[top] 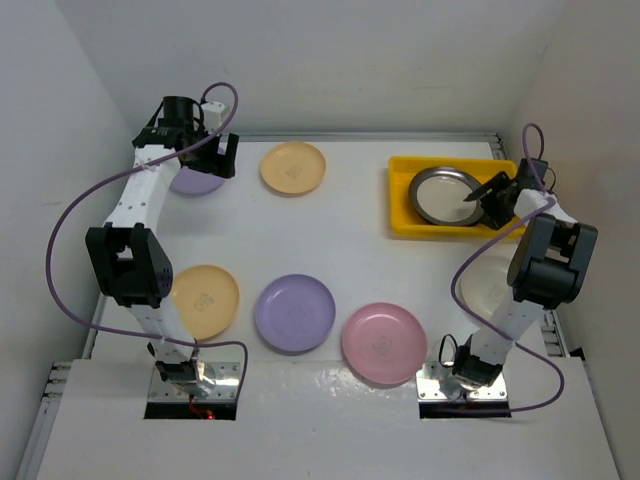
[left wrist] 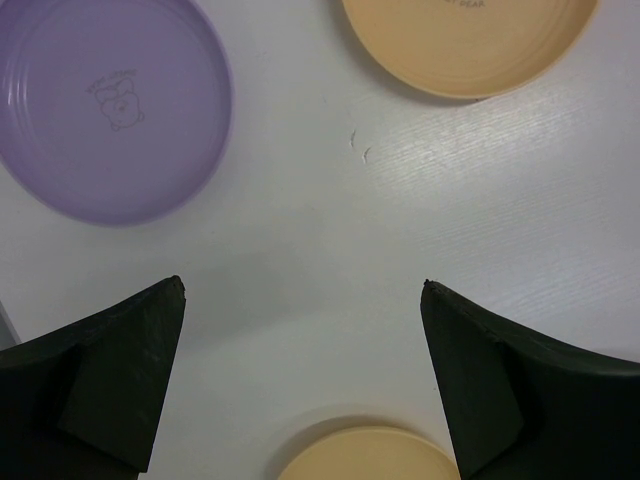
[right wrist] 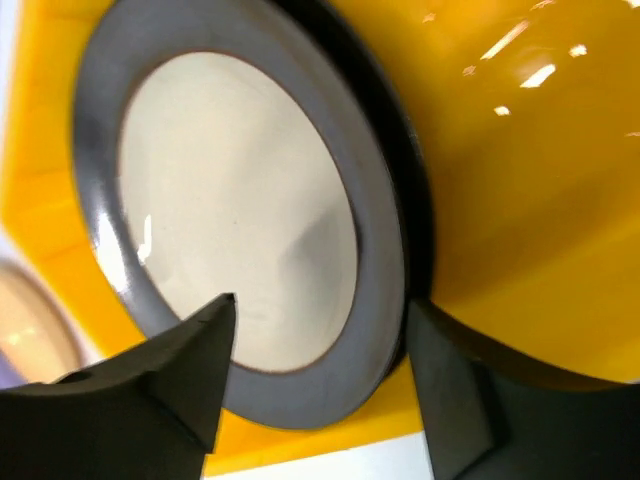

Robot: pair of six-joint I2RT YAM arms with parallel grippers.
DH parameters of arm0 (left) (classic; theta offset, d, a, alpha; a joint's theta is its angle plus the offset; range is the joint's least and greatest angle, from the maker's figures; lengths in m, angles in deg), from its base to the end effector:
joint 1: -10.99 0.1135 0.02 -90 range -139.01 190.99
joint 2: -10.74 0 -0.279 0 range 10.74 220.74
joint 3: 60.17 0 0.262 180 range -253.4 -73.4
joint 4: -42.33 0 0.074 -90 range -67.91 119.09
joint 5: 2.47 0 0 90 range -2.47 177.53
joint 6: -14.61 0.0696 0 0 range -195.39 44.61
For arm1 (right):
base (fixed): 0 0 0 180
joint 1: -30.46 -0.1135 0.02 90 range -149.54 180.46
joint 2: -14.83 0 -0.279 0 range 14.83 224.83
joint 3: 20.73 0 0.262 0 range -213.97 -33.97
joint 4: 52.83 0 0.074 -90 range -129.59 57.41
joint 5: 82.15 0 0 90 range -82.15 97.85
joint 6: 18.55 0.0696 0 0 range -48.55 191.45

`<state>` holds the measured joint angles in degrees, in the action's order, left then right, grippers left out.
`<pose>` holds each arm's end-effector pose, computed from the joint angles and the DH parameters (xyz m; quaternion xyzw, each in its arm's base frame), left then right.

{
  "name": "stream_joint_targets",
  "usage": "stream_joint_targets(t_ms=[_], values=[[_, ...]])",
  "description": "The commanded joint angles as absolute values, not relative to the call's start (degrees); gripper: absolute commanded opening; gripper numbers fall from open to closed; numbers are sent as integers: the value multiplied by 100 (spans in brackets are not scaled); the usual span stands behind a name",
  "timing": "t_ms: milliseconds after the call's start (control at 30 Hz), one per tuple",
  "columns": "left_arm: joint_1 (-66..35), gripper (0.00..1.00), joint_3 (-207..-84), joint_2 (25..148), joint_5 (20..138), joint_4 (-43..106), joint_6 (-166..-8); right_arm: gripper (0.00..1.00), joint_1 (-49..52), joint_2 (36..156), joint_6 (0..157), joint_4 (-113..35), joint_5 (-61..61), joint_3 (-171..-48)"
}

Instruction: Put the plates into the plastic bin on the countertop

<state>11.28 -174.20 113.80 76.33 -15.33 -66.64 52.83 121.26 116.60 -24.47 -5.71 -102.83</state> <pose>0.4379 -0.0113 0.3316 0.1041 0.9198 -0.0615 0.3733 0.3978 -0.1461 0.1605 0.4914 0.8032 0.1724 0.2893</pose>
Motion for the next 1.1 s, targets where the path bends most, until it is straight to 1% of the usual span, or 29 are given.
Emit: stream_joint_targets(t_ms=[0, 33, 67, 100, 133, 200, 233, 267, 300, 333, 367, 400, 433, 467, 500, 533, 567, 600, 667, 700, 767, 867, 933, 967, 1000, 1033, 1067], values=[[1178, 100, -17457, 11278, 7593, -1424, -6678, 69, 5243, 11801, 11162, -2360, 46, -10717], [1178, 100, -17457, 11278, 7541, -1424, -6678, 77, 5226, 11749, 11110, -2046, 369, -10875], [1178, 100, -17457, 11278, 7540, -1424, -6678, 83, 5208, 11670, 10952, -1921, 476, -10955], [1178, 100, -17457, 11278, 7540, -1424, -6678, 89, 5156, 11556, 10855, -1633, 1008, -10982], [1178, 100, -17457, 11278, 7540, -1424, -6678, 100, 5155, 11346, 10872, -1517, 1266, -10886], [1178, 100, -17457, 11225, 7540, -1424, -6678, 100, 5242, 10863, 11404, -1165, 2037, -10675], [1178, 100, -17457, 11225, 7540, -1424, -6626, 100, 5382, 10234, 11608, -946, 2372, -10135], [1178, 100, -17457, 11155, 7540, -1424, -6625, 100, 5479, 10011, 11767, -822, 2471, -9894], [1178, 100, -17457, 11103, 7592, -1424, -6625, 100, 5637, 9773, 12255, -786, 2629, -9648], [1178, 100, -17404, 11102, 7593, -1372, -6625, 100, 5821, 8988, 12391, -803, 2665, -8741], [1178, 100, -17404, 11102, 7593, -1371, -6625, 100, 6049, 8693, 12653, -856, 2640, -8419], [1178, 100, -17404, 11102, 7593, -1371, -6564, 93, 6165, 8464, 12856, -917, 2587, -7763], [1178, 100, -17404, 11102, 7593, -1371, -6563, 37, 6540, 7652, 12928, -1127, 2517, -7165], [1178, 100, -17404, 11102, 7541, -1371, -6511, 23, 6666, 7400, 13198, -1172, 2560, -6602], [1178, 100, -17456, 11102, 7540, -1371, -6415, 23, 6789, 6954, 13453, -1173, 2569, -6344], [1178, 100, -17457, 11102, 7488, -1371, -6336, 30, 7051, 6758, 13517, -1329, 2552, -6098], [1178, 100, -17518, 11102, 7487, -1371, -6231, 61, 7236, 6365, 13561, -1479, 2465, -5582], [1178, 100, -17518, 11041, 7487, -1371, -5942, 66, 7308, 6283, 13587, -1428, 2498, -5481], [1178, 100, -17693, 11041, 7487, -1502, -5590, 74, 7440, 6220, 13658, -1174, 2691, -5358], [1178, 100, -17772, 11041, 7540, -1590, -5423, 76, 7458, 6255, 13545, -1173, 2710, -5366], [1178, 100, -18045, 11041, 7698, -1828, -5236, 76, 7458, 6430, 13491, -1129, 2780, -5400], [1178, 100, -18107, 11041, 7698, -1986, -5061, 76, 7458, 6685, 13526, -1163, 2903, -5401], [1178, 100, -17950, 11041, 7646, -1986, -5008, 72, 7458, 6852, 13421, -1582, 2851, -5243], [1178, 100, -17949, 11041, 7646, -1986, -5008, 69, 7458, 6914, 13412, -1725, 2772, -5182], [1178, 100, -17888, 11041, 7646, -1986, -5104, 59, 7467, 7141, 13525, -1831, 2710, -5085], [1178, 100, -17887, 11041, 7646, -1986, -5183, 55, 7475, 7230, 13552, -1910, 2684, -5067], [1178, 100, -17835, 11041, 7576, -1986, -5184, 48, 7484, 7344, 13587, -1798, 2622, -5093]])
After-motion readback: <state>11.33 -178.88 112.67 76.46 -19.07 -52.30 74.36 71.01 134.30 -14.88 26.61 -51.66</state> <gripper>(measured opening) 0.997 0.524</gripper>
